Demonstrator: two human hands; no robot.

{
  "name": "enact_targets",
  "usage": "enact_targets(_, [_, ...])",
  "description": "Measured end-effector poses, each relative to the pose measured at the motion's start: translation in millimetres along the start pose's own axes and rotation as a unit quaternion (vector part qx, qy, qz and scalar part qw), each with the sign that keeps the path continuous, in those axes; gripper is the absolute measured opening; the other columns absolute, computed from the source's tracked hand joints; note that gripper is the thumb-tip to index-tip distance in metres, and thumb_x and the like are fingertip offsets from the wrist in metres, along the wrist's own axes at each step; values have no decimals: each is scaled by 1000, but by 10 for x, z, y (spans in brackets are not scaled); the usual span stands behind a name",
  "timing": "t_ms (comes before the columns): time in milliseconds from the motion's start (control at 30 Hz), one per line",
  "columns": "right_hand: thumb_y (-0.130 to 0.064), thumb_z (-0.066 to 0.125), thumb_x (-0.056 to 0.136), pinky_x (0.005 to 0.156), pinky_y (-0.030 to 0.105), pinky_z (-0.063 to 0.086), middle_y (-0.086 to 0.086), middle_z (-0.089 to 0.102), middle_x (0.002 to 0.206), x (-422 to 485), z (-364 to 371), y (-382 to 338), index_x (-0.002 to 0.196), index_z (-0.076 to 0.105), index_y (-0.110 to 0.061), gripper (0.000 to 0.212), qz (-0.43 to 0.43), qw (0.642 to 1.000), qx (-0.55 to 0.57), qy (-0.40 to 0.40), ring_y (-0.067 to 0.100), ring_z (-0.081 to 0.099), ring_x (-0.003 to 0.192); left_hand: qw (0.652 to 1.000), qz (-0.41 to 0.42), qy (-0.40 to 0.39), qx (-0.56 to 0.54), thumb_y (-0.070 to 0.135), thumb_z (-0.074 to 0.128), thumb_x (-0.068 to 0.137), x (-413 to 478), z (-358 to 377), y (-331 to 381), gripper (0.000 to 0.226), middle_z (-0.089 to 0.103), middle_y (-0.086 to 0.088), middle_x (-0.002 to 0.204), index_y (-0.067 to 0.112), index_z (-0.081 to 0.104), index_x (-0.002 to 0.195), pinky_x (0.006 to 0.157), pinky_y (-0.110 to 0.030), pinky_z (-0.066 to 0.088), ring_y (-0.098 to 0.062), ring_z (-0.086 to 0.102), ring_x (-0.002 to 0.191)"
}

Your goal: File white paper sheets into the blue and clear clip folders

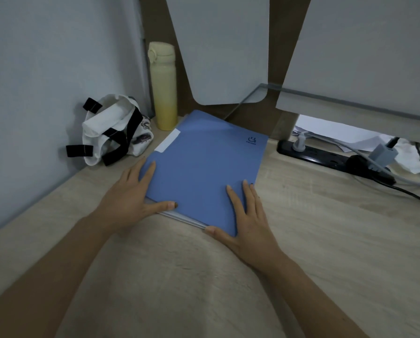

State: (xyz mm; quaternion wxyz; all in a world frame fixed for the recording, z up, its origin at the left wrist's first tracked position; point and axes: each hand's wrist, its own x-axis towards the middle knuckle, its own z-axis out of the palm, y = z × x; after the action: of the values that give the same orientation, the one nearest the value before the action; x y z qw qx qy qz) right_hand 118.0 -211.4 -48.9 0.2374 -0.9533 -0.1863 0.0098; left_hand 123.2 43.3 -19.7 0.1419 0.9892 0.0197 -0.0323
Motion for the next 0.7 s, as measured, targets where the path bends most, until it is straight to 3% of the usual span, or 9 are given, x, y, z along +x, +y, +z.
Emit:
enact_targets(67, [-85,23,58,114,32,-9,-9,-34,145,-5,6,-24,146,-13,-31,110,29,999,24,13,8,-27,136,1000,-15,3,-24,98,28,45,-21,-7,34,133,-9,-1,157,25,-12,148,115,-38,19,-20,2,145])
enact_targets(133, [-84,28,58,116,33,-7,-9,-38,140,-10,9,-34,146,-18,-29,114,43,998,40,8,7,-27,135,999,-32,7,-42,81,44,58,-33,-7,63,121,-6,-4,156,23,-13,148,114,-39,22,-22,5,145])
enact_targets(267, [-77,43,69,115,31,-9,-10,-41,139,-7,-42,-13,145,-19,-31,109,36,998,58,-19,5,-30,133,996,-39,16,-77,70,53,61,-26,-4,53,118,-2,-4,155,23,-12,149,113,-40,25,-23,9,144])
enact_targets(467, [-75,47,72,111,26,-15,-7,-38,145,12,-49,18,145,-19,-32,107,11,999,46,-14,4,-33,131,997,-36,7,-66,84,49,53,-31,-6,29,130,-6,-4,155,21,-13,148,115,-42,25,-24,6,144])
enact_targets(700, [-78,42,68,115,31,-10,2,-34,152,2,-84,-27,146,-20,-28,111,27,998,40,-30,13,-26,141,998,-45,-5,-32,70,52,68,-44,-18,73,116,-6,-7,155,20,-16,148,115,-41,24,-26,6,144])
